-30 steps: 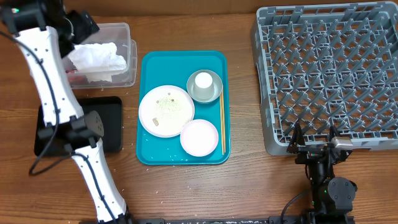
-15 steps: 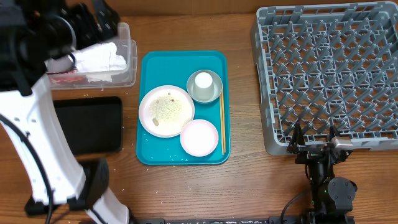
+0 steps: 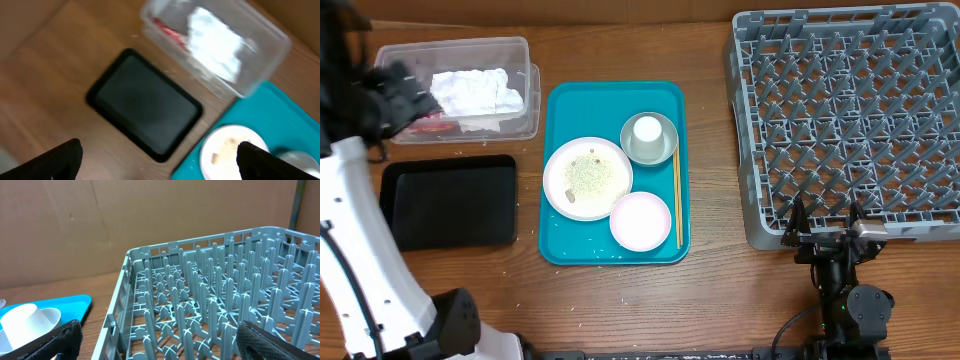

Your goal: Sort waste into correct bins and load items into the dishwasher

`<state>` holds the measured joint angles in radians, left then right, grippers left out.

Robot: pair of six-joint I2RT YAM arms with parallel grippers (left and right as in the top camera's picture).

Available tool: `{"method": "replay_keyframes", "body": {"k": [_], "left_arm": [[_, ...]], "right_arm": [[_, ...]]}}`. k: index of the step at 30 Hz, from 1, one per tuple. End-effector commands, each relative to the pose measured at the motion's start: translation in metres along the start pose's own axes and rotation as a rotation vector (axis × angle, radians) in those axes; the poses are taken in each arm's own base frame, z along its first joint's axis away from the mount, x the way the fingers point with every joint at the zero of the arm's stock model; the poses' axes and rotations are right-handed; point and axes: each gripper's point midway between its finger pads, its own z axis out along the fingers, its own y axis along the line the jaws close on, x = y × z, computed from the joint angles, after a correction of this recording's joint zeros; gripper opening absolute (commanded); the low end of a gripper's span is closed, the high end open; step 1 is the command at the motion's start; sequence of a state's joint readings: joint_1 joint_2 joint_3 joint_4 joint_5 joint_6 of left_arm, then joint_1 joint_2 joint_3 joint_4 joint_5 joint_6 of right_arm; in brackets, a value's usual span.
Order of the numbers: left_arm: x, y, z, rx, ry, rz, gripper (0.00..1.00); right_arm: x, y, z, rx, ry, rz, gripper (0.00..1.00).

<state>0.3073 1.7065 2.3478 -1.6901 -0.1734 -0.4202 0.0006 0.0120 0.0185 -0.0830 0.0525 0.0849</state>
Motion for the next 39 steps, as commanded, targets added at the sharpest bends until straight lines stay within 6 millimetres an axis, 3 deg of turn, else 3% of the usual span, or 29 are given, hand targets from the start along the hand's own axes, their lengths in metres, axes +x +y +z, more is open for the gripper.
{"method": "replay_keyframes", "body": {"k": [1,5,11,14,18,19,21,23,26,30,33,36,39], "left_arm": [[-0.009,0.037,-0.001,-0.084,-0.028,-0.105,1.00],[-0.011,0.046,0.000,-0.100,-0.028,-0.131,1.00],[-0.012,0.046,0.002,-0.100,-0.027,-0.132,1.00],[-0.016,0.044,0.002,-0.093,-0.042,-0.133,1.00],[-0.015,0.043,0.002,-0.086,-0.038,-0.133,1.00],[-0.015,0.043,0.002,-0.086,-0.038,-0.133,1.00],[-0.015,0.043,0.002,-0.086,-0.039,-0.134,1.00],[-0.016,0.043,0.002,-0.085,-0.043,-0.137,1.00],[-0.017,0.043,0.002,-0.083,-0.046,-0.137,1.00],[-0.016,0.039,0.002,-0.063,-0.036,-0.136,1.00],[-0.016,0.039,0.002,-0.064,-0.036,-0.137,1.00],[-0.016,0.039,0.002,-0.064,-0.036,-0.137,1.00],[-0.016,0.039,0.002,-0.064,-0.036,-0.137,1.00]], "right_arm": [[0.002,-0.002,0.000,0.008,-0.003,-0.004,1.00],[-0.004,0.000,0.000,-0.002,-0.026,-0.002,1.00],[-0.034,0.077,-0.020,-0.464,-0.099,0.125,1.00],[-0.050,0.090,-0.030,-0.557,-0.133,0.217,1.00],[-0.120,0.080,-0.053,-0.529,-0.454,0.226,1.00],[-0.147,0.069,-0.066,-0.481,-0.596,0.237,1.00],[-0.183,0.045,-0.086,-0.369,-0.779,0.290,1.00],[-0.211,0.028,-0.099,-0.278,-0.871,0.342,1.00],[-0.251,0.028,-0.107,-0.253,-0.897,0.356,1.00],[-0.314,0.055,-0.092,-0.318,-0.843,0.295,1.00],[-0.365,0.115,-0.063,-0.497,-0.722,-0.003,1.00],[-0.387,0.137,-0.020,-0.563,-0.546,-0.040,1.00],[-0.388,0.151,0.032,-0.603,-0.325,-0.013,1.00]]}}
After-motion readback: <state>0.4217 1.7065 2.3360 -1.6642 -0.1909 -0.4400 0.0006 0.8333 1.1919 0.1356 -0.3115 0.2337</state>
